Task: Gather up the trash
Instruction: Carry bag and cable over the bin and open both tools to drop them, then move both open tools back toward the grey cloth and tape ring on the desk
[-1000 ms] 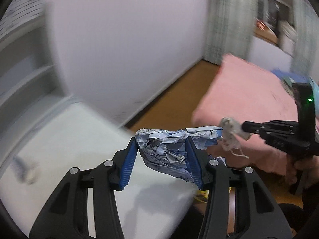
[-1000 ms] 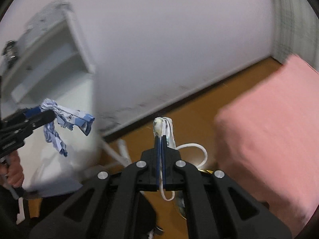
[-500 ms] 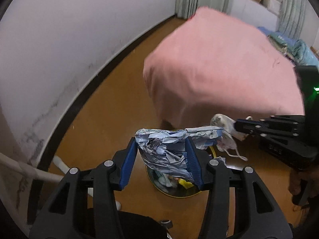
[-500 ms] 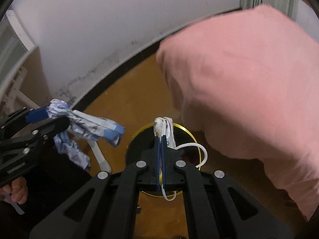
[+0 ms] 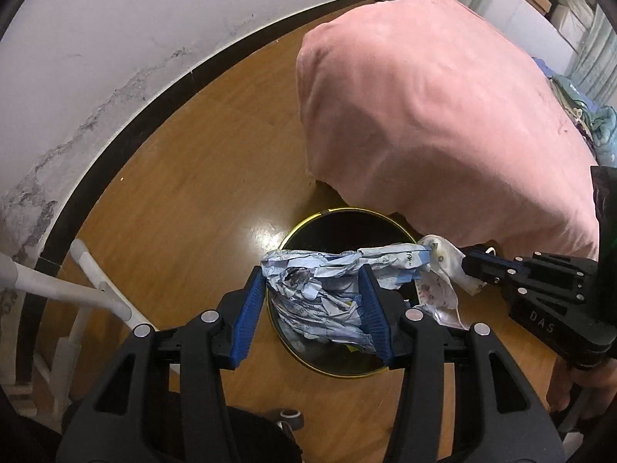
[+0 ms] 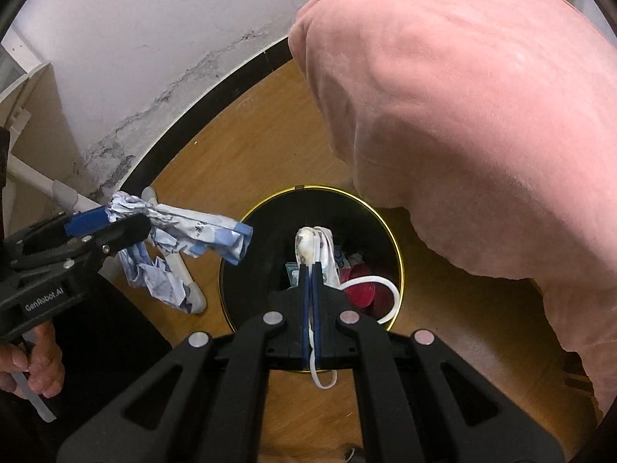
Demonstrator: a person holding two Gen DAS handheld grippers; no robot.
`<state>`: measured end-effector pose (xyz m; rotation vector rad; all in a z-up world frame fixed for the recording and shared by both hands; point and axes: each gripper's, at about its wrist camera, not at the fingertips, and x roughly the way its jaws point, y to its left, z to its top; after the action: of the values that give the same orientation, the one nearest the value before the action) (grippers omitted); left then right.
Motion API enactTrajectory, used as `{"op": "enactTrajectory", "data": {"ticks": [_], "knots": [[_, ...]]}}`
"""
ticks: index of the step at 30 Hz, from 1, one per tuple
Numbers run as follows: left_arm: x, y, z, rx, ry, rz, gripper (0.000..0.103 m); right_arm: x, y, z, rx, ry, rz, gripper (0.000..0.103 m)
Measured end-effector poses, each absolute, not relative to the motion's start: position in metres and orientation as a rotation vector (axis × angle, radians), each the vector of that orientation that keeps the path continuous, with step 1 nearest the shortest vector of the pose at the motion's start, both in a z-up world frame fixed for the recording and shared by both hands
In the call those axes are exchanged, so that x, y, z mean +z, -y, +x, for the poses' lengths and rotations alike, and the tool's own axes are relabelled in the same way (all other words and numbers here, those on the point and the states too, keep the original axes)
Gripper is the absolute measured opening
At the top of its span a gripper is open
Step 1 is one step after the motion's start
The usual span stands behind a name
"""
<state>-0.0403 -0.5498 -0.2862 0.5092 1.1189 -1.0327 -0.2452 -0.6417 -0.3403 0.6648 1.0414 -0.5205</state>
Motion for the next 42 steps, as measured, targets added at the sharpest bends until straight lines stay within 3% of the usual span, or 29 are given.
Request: {"op": "enactTrajectory", "data": {"ticks": [7, 8, 9, 10, 11, 24, 26, 28, 30, 37, 42], "knots": [[-0.287, 0.550, -0.042, -1.033, -1.125, 0.513, 0.049, -0.340, 0.647, -0.248, -0.507, -1.039, 0.705, 0.005], [-0.286, 0.550, -0.043, -1.035, -1.123, 0.513, 0.049, -0.339, 0.647, -0.248, -0.507, -1.037, 0.705, 0.015], [-0.286, 0.551, -0.044, -1.038, -1.122, 0.514, 0.049, -0.337, 0.647, -0.249, -0.507, -1.032, 0.709, 0.049], [-0.286, 0.551, -0.044, -1.041, -1.121, 0.514, 0.049, -0.332, 0.646, -0.251, -0.519, -1.016, 0.708, 0.069], [-0.286, 0.552, -0.045, -1.044, -1.119, 0.516, 0.049, -0.327, 0.644, -0.254, -0.536, -0.989, 0.694, 0.082], [-0.282, 0.562, -0.062, -1.111, -1.108, 0.563, 0.051, -0.286, 0.650, -0.285, -0.585, -0.902, 0.694, 0.082], [-0.282, 0.565, -0.066, -1.127, -1.116, 0.577, 0.056, -0.278, 0.651, -0.292, -0.601, -0.882, 0.701, 0.082], [-0.279, 0.568, -0.072, -1.153, -1.121, 0.589, 0.072, -0.268, 0.651, -0.299, -0.617, -0.861, 0.704, 0.082], [-0.272, 0.568, -0.076, -1.169, -1.103, 0.593, 0.076, -0.257, 0.651, -0.305, -0.630, -0.842, 0.699, 0.082], [-0.191, 0.554, -0.088, -1.244, -0.945, 0.586, 0.091, -0.187, 0.642, -0.318, -0.668, -0.751, 0.632, 0.082], [-0.110, 0.518, -0.087, -1.255, -0.781, 0.573, 0.092, -0.131, 0.630, -0.306, -0.640, -0.714, 0.574, 0.082]]}}
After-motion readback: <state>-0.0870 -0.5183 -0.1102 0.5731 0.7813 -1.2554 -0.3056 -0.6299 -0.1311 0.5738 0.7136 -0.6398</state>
